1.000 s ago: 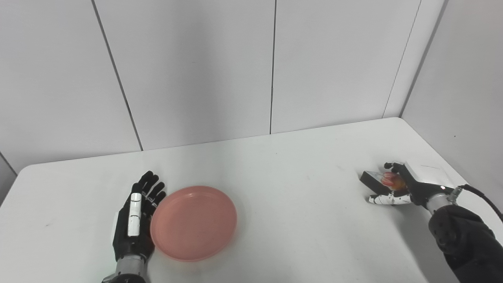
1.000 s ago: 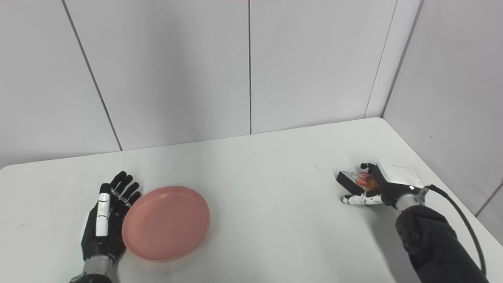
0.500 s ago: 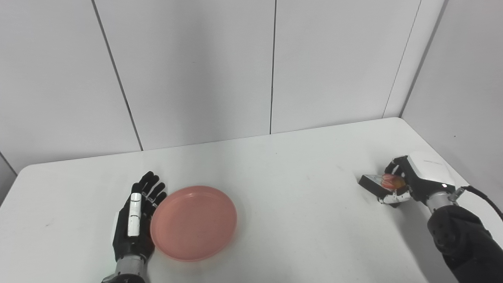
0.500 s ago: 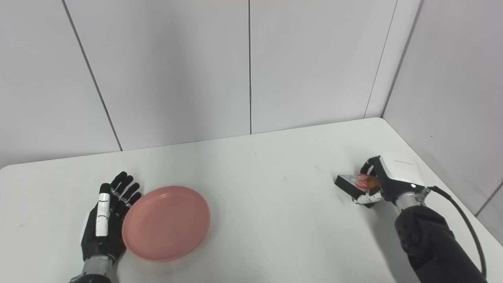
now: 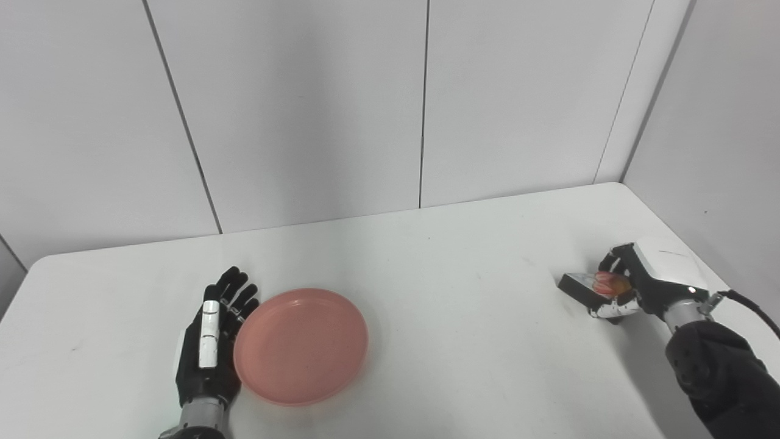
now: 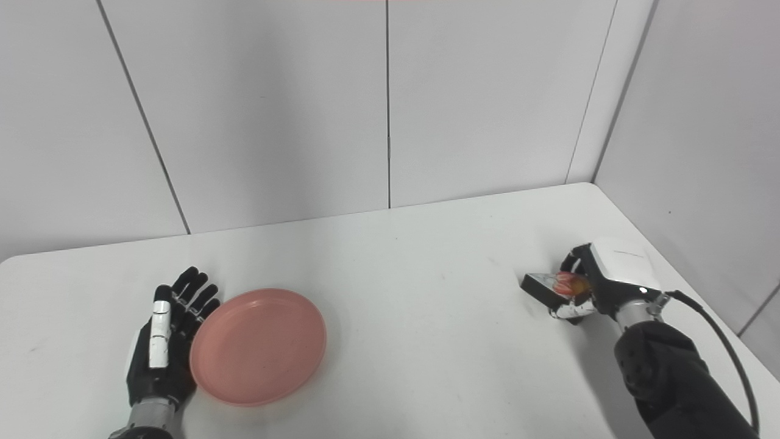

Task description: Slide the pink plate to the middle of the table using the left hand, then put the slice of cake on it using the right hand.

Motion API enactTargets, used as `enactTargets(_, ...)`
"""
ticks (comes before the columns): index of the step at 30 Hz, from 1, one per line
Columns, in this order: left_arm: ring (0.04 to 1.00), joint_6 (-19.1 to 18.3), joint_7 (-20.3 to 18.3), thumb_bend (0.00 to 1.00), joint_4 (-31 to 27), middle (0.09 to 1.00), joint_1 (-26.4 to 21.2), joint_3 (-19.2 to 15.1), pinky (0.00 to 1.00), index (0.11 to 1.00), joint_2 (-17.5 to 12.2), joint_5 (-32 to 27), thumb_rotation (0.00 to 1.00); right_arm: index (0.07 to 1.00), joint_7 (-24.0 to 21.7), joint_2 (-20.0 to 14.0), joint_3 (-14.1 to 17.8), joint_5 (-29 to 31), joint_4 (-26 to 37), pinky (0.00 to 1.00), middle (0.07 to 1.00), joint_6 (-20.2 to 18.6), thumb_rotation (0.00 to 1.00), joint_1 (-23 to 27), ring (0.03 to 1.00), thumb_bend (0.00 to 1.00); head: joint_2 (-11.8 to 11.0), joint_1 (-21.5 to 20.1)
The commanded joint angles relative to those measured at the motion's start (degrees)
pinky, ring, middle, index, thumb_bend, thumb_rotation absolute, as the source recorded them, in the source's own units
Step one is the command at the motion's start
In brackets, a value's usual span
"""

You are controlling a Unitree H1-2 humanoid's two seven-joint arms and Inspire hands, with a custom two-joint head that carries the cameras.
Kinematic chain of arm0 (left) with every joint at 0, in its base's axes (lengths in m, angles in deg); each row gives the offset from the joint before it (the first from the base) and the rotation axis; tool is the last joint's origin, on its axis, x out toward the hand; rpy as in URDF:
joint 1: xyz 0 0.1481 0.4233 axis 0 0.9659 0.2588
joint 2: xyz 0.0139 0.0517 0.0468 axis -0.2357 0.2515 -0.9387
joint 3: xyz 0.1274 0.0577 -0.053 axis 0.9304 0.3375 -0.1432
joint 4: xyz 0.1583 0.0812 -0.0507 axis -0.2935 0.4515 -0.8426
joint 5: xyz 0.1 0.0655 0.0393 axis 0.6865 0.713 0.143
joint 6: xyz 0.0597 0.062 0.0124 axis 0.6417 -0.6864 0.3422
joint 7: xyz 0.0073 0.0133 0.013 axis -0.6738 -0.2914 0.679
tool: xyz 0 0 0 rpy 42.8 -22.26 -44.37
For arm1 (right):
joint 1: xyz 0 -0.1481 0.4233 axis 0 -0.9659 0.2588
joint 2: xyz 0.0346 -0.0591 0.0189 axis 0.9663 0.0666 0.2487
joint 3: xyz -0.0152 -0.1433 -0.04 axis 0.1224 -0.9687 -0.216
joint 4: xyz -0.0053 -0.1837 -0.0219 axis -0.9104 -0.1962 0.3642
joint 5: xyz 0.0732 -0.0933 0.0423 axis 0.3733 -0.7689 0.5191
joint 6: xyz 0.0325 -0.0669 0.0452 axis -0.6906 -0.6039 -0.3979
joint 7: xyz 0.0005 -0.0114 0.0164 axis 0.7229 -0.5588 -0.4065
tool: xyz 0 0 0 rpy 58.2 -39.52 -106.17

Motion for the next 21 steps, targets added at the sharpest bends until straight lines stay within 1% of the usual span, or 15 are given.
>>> enactTargets(1,0.841,-4.67,1.57,0.74,2.37,0.861,3.09,-0.08,0.87,0.774,0.47,0.14,0.75,0.526,0.03,-1.41,0.66,-0.88,4.53,0.28,0.473,-1.30,0.00,0.77,0.386,0.52,0.03,0.02)
enactTargets(3,0.842,-4.51,1.52,0.74,2.54,0.860,3.10,-0.11,0.88,0.770,0.61,0.03,0.74,0.513,0.33,-1.17,0.86,-1.32,6.36,0.31,0.505,-1.21,0.00,0.56,0.401,0.52,-0.13,0.30)
enactTargets(5,0.847,-4.40,1.57,0.75,2.67,0.864,3.13,0.02,0.89,0.780,0.82,0.16,0.74,0.510,0.99,-0.27,1.29,-1.33,9.75,0.33,0.517,-1.02,0.00,0.46,0.405,0.52,-0.17,0.83)
enactTargets(9,0.849,-3.58,1.54,0.75,2.93,0.872,3.27,0.70,0.90,0.792,1.02,1.12,0.76,0.513,-0.03,1.16,0.94,-2.52,15.85,0.34,0.507,-1.62,0.00,1.18,0.405,0.52,-0.37,1.63)
enactTargets(12,0.839,-3.36,1.96,0.76,2.46,0.861,3.63,1.14,0.86,0.782,1.47,2.00,0.76,0.518,-0.68,2.59,1.03,-2.28,19.38,0.34,0.492,-1.15,0.00,1.93,0.402,0.52,-0.53,2.63)
enactTargets(14,0.837,-3.28,2.24,0.77,2.12,0.865,3.97,1.42,0.85,0.787,2.06,2.48,0.76,0.514,-0.80,3.74,1.04,-1.95,21.15,0.35,0.493,-0.51,0.00,2.64,0.409,0.52,-0.80,4.53)
enactTargets(17,0.844,-2.90,2.45,0.77,1.93,0.863,4.47,1.72,0.90,0.791,3.10,2.72,0.74,0.518,-0.53,4.87,0.93,-1.36,22.22,0.35,0.491,1.06,0.00,3.49,0.405,0.52,-1.08,6.87)
enactTargets(18,0.847,-2.63,2.54,0.77,1.90,0.858,4.70,1.89,0.91,0.783,3.52,2.97,0.74,0.521,-0.48,5.32,0.81,-0.86,22.40,0.34,0.486,1.62,0.00,3.91,0.401,0.52,-1.21,8.28)
enactTargets(19,0.849,-2.23,2.67,0.77,1.89,0.851,4.95,2.19,0.91,0.773,3.95,3.46,0.73,0.525,-0.38,5.87,0.56,-0.34,22.40,0.34,0.482,2.17,0.00,4.51,0.399,0.52,-1.36,9.36)
enactTargets(20,0.849,-1.69,3.00,0.77,1.95,0.851,5.25,2.62,0.90,0.772,4.59,4.21,0.74,0.525,-0.56,6.66,-0.04,0.17,22.32,0.34,0.482,2.55,0.00,5.55,0.399,0.52,-1.73,11.56)
enactTargets(21,0.848,-1.28,3.25,0.77,2.02,0.851,5.45,2.93,0.89,0.778,5.06,4.75,0.74,0.523,-0.67,7.12,-0.42,0.55,22.24,0.34,0.487,2.81,0.00,6.22,0.402,0.52,-1.80,11.92)
